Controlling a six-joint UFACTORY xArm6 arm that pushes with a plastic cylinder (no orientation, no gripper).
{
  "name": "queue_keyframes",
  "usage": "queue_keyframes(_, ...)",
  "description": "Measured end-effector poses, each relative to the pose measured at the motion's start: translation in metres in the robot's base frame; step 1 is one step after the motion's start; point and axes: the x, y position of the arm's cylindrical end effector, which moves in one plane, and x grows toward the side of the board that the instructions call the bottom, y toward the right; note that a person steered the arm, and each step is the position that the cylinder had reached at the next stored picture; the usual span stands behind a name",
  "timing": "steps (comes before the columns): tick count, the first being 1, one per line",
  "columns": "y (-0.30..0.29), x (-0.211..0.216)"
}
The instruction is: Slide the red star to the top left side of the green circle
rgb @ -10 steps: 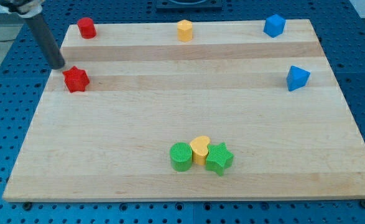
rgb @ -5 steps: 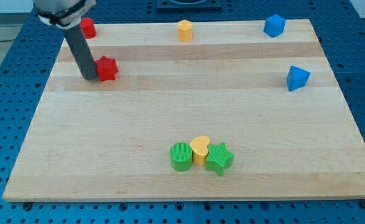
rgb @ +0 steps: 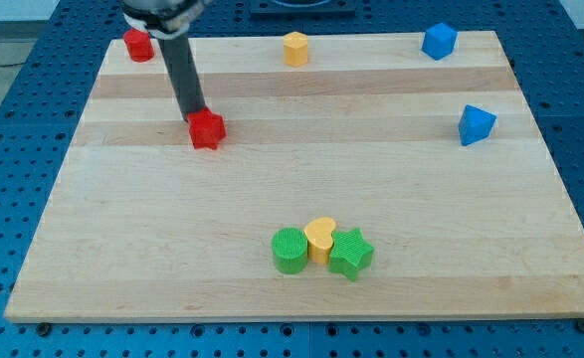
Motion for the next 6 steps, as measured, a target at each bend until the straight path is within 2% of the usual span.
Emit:
queue_keyframes(2, 0.056, 0.083)
queue_keyframes(4, 0.030, 0.093)
queue_keyframes(6, 0.065, 0.130)
